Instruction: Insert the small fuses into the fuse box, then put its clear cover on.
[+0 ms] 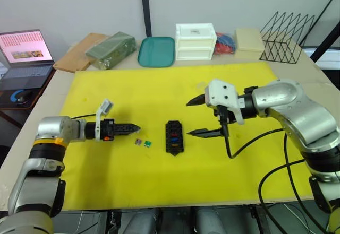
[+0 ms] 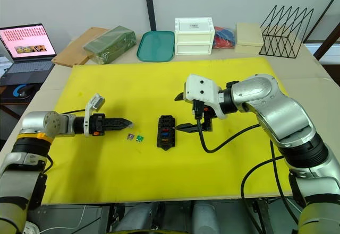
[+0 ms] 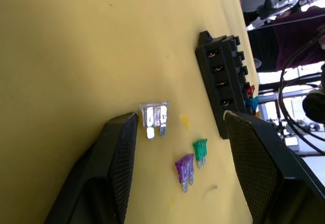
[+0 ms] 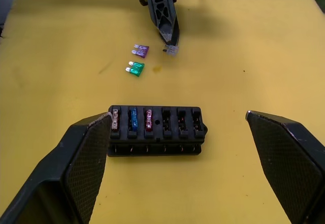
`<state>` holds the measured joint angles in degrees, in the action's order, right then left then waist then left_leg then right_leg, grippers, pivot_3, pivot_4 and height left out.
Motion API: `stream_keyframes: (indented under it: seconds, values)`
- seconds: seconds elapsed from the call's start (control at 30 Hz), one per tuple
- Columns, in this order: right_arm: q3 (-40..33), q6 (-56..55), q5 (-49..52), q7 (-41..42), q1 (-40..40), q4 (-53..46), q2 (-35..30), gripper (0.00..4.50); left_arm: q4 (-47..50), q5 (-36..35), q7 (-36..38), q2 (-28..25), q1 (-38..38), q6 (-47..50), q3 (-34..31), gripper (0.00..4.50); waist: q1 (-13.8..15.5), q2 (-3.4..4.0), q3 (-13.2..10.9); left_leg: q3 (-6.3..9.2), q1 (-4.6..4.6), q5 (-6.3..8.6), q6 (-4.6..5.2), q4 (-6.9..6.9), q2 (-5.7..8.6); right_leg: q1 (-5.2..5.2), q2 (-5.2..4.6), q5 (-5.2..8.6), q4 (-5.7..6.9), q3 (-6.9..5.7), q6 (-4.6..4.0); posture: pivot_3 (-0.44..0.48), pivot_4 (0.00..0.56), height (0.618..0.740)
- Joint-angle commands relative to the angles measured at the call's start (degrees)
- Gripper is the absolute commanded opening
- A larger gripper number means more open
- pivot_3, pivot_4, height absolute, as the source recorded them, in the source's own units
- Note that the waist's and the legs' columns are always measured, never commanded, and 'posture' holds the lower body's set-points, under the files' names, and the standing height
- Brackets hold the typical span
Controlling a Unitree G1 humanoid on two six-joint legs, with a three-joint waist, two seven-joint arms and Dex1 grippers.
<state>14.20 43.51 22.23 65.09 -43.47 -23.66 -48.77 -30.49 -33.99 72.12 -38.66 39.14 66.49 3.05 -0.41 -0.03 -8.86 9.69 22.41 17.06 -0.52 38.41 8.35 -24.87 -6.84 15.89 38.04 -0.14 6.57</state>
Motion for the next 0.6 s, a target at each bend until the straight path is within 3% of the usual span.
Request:
stream_keyframes:
  seconds: [0.03,0.17,0.27,0.37,0.6]
  values:
    - [-0.64,0.02,0.34,-0.22,-0.50,-2.35,-0.04,4.50,-0.20,1.26,0.10,0.62,0.69,-1.22,0.79,2.85,0.00,0.00,0.00,0.00,0.00,0.00,0.00,0.01,0.00,0.00,0.00,0.00,0.01,0.00,0.00,0.000,0.150,0.740]
    - [-0.55,0.18,0.30,-0.42,-0.49,-2.63,0.07,4.50,0.71,2.09,1.16,0.68,-0.07,-2.17,1.82,2.85,0.00,0.00,0.00,0.00,0.00,0.00,0.00,0.02,0.00,0.00,0.00,0.00,0.01,0.00,0.00,0.000,0.150,0.740]
    - [-0.48,0.28,0.27,-0.49,-0.45,-2.82,0.03,4.50,0.35,2.80,1.02,0.75,-0.39,-2.75,2.00,2.25,-0.04,0.00,0.00,0.00,0.00,0.00,0.00,0.02,0.00,0.00,0.00,0.00,0.01,0.00,0.00,0.000,0.150,0.740]
    - [-0.39,0.31,0.17,-0.54,-0.43,-2.97,-0.05,4.50,-0.21,3.93,0.81,0.72,-0.71,-3.73,2.15,1.20,-0.19,0.00,0.00,0.00,0.00,0.00,0.00,0.02,0.00,0.00,0.00,0.00,0.01,0.00,0.00,0.000,0.150,0.740]
    - [-0.05,0.06,0.03,-0.78,-0.64,-2.85,0.27,4.50,-2.07,5.92,0.87,0.47,-1.24,-5.96,2.25,1.20,-0.28,0.00,0.00,0.00,0.00,0.00,0.00,0.01,0.00,-0.01,0.01,0.00,0.01,0.00,0.00,0.000,0.150,0.740]
